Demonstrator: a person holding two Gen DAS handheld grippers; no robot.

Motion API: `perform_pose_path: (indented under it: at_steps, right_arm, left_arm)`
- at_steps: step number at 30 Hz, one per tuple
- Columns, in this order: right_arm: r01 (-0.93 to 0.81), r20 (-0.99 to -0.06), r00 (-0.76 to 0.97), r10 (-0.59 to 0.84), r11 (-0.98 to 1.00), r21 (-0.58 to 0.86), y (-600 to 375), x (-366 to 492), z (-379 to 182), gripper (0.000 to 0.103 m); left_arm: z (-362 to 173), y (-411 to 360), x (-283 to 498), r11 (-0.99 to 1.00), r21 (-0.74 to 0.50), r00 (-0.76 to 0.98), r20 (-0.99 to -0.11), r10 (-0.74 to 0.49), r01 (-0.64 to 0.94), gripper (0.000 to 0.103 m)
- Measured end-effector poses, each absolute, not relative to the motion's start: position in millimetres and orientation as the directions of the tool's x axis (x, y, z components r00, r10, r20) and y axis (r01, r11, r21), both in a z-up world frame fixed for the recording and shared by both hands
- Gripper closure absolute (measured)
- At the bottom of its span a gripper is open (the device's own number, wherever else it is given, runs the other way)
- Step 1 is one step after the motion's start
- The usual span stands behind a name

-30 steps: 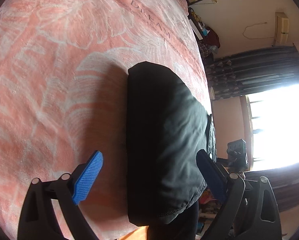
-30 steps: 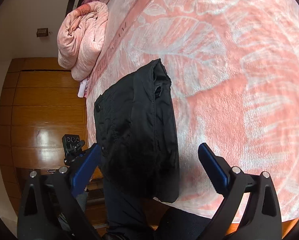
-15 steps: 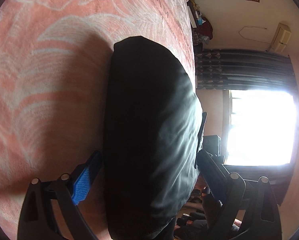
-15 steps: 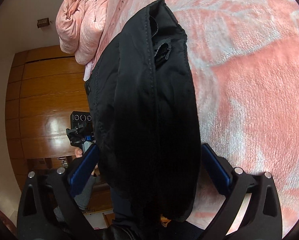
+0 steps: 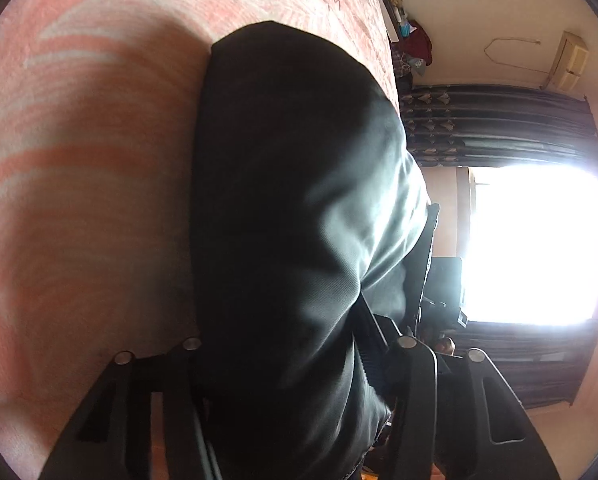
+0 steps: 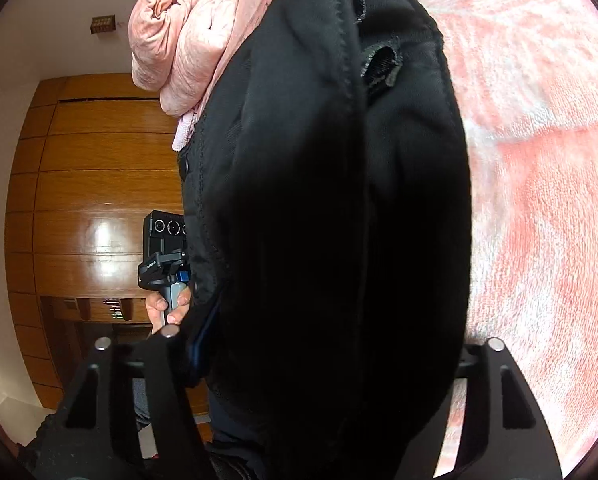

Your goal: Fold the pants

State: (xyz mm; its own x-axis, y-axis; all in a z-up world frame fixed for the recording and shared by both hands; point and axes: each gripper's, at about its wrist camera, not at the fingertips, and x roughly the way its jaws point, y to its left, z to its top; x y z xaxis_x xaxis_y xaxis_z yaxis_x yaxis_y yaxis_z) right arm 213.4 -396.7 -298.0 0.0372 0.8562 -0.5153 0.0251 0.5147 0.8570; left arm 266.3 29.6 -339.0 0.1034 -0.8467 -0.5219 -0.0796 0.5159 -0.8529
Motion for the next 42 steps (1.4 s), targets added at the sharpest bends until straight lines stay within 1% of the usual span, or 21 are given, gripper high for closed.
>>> perform_pose_path:
  at_steps: [1, 2, 5, 12, 15, 19, 23, 26, 28, 30, 31, 32, 33, 34, 35, 38, 39, 40, 42]
  right_arm:
    - [0.009, -0.511, 0.044, 0.858, 0.511, 0.859, -396, 212, -293, 0.056]
    - [-0.008, -0.514, 0.05, 0.856, 0.515, 0.857, -394, 211, -287, 0.06]
    - [-0.035, -0.504, 0.062, 0.861, 0.507, 0.861, -390, 211, -271, 0.064]
    - [-0.123, -0.495, 0.078, 0.865, 0.501, 0.857, -363, 248, -231, 0.064]
    - [-0.157, -0.503, 0.076, 0.861, 0.509, 0.846, -344, 283, -218, 0.064]
    - [-0.19, -0.52, 0.065, 0.851, 0.523, 0.831, -316, 342, -213, 0.064]
    - [-0.193, -0.545, 0.053, 0.837, 0.544, 0.817, -292, 402, -223, 0.064]
    - [-0.182, -0.568, 0.041, 0.822, 0.565, 0.805, -277, 435, -240, 0.064]
    - [-0.161, -0.585, 0.025, 0.81, 0.581, 0.798, -268, 452, -258, 0.064]
    - [-0.13, -0.611, 0.019, 0.791, 0.608, 0.783, -262, 464, -277, 0.056]
    - [-0.108, -0.616, 0.014, 0.788, 0.613, 0.782, -263, 466, -287, 0.05]
    - [-0.096, -0.622, 0.015, 0.783, 0.62, 0.779, -265, 466, -294, 0.04]
    - [-0.098, -0.632, 0.023, 0.774, 0.631, 0.769, -266, 464, -299, 0.036]
    - [-0.093, -0.635, 0.031, 0.772, 0.635, 0.767, -270, 460, -302, 0.031]
    - [-0.076, -0.626, 0.04, 0.779, 0.627, 0.775, -274, 455, -304, 0.031]
    - [-0.06, -0.613, 0.129, 0.779, 0.623, 0.78, -296, 442, -285, 0.028]
    - [-0.065, -0.636, 0.173, 0.752, 0.653, 0.755, -304, 437, -275, 0.028]
    - [-0.076, -0.656, 0.232, 0.719, 0.685, 0.724, -310, 435, -262, 0.028]
    - [-0.11, -0.645, 0.331, 0.688, 0.707, 0.698, -319, 434, -236, 0.034]
  left_arm:
    - [-334, 28, 266, 0.529, -0.847, 0.116, -0.532, -0.839, -0.058, 0.062]
    - [-328, 26, 266, 0.544, -0.838, 0.126, -0.544, -0.83, -0.039, 0.065]
    - [-315, 25, 266, 0.555, -0.832, 0.146, -0.55, -0.823, -0.007, 0.069]
    - [-271, 52, 293, 0.574, -0.816, 0.223, -0.55, -0.805, 0.062, 0.069]
    - [-257, 69, 319, 0.594, -0.801, 0.26, -0.56, -0.787, 0.071, 0.069]
    - [-248, 91, 371, 0.63, -0.771, 0.289, -0.585, -0.758, 0.092, 0.069]
    - [-259, 108, 421, 0.649, -0.757, 0.304, -0.602, -0.738, 0.075, 0.069]
    - [-274, 125, 448, 0.653, -0.756, 0.308, -0.611, -0.729, 0.046, 0.069]
    - [-291, 137, 460, 0.667, -0.745, 0.302, -0.632, -0.714, 0.016, 0.069]
    - [-312, 151, 463, 0.662, -0.749, 0.294, -0.637, -0.712, -0.02, 0.066]
    - [-320, 154, 461, 0.653, -0.757, 0.296, -0.631, -0.717, -0.033, 0.062]
    - [-325, 153, 458, 0.645, -0.763, 0.299, -0.625, -0.721, -0.038, 0.058]
    - [-328, 158, 453, 0.641, -0.766, 0.303, -0.62, -0.724, -0.038, 0.056]
    - [-329, 159, 451, 0.64, -0.767, 0.306, -0.619, -0.723, -0.041, 0.05]
    - [-332, 165, 446, 0.642, -0.765, 0.309, -0.623, -0.718, -0.05, 0.041]
    - [-322, 178, 438, 0.664, -0.745, 0.345, -0.641, -0.686, -0.062, 0.037]
    - [-313, 186, 431, 0.688, -0.723, 0.378, -0.654, -0.656, -0.057, 0.036]
    - [-305, 195, 421, 0.714, -0.697, 0.415, -0.668, -0.618, -0.06, 0.03]
    - [-289, 204, 400, 0.745, -0.664, 0.477, -0.677, -0.561, -0.067, 0.028]
